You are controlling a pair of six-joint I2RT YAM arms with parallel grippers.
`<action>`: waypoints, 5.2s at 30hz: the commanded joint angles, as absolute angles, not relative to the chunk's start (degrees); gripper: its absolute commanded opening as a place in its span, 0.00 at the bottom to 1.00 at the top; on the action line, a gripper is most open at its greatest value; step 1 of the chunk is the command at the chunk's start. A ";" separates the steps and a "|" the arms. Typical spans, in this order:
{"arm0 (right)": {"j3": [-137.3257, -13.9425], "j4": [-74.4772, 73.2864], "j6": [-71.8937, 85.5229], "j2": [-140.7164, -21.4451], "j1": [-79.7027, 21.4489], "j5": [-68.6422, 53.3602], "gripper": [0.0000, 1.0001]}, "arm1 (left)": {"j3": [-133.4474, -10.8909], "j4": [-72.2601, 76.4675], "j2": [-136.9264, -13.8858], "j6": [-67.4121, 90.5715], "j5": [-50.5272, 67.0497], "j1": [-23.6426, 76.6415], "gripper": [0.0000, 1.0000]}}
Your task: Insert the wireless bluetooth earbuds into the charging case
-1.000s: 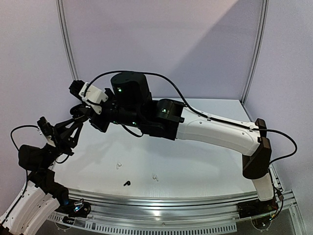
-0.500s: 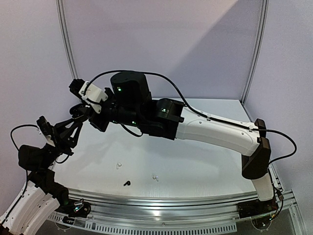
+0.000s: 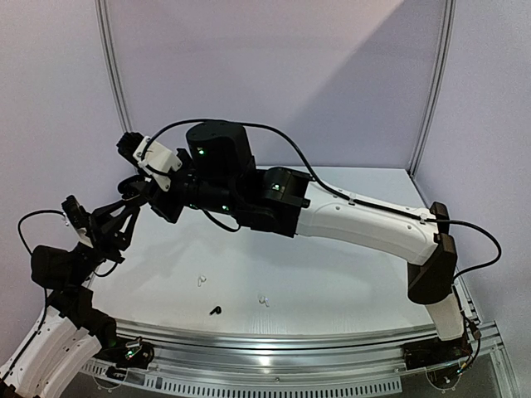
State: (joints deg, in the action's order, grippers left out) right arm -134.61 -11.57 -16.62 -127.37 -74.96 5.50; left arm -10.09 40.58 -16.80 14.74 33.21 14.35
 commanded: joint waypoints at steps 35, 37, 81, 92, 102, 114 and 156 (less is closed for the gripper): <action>-128.16 -27.44 24.01 -119.99 -72.26 37.17 0.49 | -10.51 34.02 -15.25 14.12 19.49 12.77 0.00; -128.14 -34.89 32.01 -121.40 -72.29 36.30 0.51 | -10.23 33.40 -14.69 13.45 18.90 12.58 0.00; -125.60 -49.63 46.93 -145.29 -76.89 5.31 0.13 | -8.42 30.64 -12.60 12.53 20.21 12.26 0.00; -124.88 -53.99 46.20 -143.30 -76.90 6.71 0.11 | -8.35 30.57 -12.45 12.64 20.13 12.22 0.00; -122.79 -55.49 45.34 -140.65 -76.90 7.28 0.11 | -8.35 30.41 -12.17 12.59 19.96 12.28 0.00; -125.03 -44.63 41.89 -134.55 -76.83 8.67 0.17 | -8.26 30.26 -11.91 12.75 20.19 12.30 0.00; -135.40 -64.60 53.76 -150.04 -76.81 12.63 0.42 | -8.26 30.48 -12.30 13.19 20.91 12.24 0.00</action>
State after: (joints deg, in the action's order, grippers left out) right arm -135.13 -63.26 53.76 -148.51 -76.49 14.20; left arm -8.82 30.65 -12.27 12.71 20.34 12.95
